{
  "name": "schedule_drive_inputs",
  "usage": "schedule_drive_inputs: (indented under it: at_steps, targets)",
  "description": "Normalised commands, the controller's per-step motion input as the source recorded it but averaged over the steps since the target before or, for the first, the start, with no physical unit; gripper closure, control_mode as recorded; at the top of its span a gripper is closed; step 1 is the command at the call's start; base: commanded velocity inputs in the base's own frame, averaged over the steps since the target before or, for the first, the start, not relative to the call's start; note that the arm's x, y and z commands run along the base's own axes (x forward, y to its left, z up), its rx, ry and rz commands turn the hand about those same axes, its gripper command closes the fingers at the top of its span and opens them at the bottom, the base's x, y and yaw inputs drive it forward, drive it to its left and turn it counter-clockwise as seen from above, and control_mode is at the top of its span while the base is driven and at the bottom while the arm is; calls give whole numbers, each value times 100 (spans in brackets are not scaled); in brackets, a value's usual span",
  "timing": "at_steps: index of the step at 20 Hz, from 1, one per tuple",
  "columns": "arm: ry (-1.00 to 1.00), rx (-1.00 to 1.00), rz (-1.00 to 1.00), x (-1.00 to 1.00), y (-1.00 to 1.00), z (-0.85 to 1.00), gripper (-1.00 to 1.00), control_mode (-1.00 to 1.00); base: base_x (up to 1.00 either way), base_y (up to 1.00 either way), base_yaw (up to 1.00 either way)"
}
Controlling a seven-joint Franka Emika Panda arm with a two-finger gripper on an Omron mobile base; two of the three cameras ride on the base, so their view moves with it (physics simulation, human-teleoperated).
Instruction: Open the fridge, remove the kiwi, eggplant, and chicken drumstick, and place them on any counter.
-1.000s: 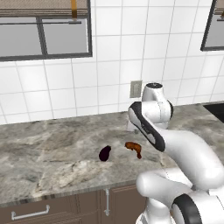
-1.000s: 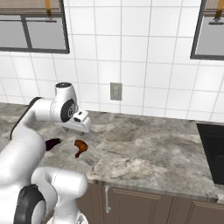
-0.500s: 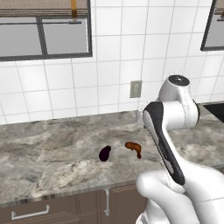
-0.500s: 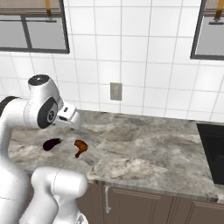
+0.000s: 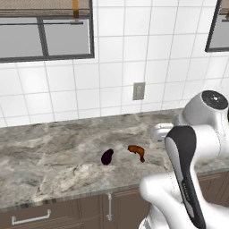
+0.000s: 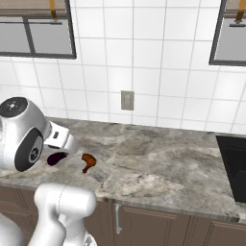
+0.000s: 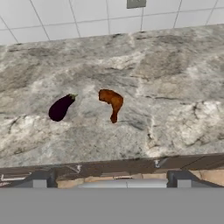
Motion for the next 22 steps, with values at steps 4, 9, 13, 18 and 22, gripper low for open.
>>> schedule_drive_inputs:
  at_steps: [4,9,13,18,22]
  targets:
    - [-11,0,6,-45,0,52,-100,-100,0,0,0]
    - [0,0,1,-42,0,29,-100,-100,0,0,0]
    - [0,0,0,-6,0,0,-100,-100,0,0,0]
    - [0,0,0,0,0,0,-100,-100,0,0,0]
    - [0,0,0,0,0,0,-100,-100,0,0,0]
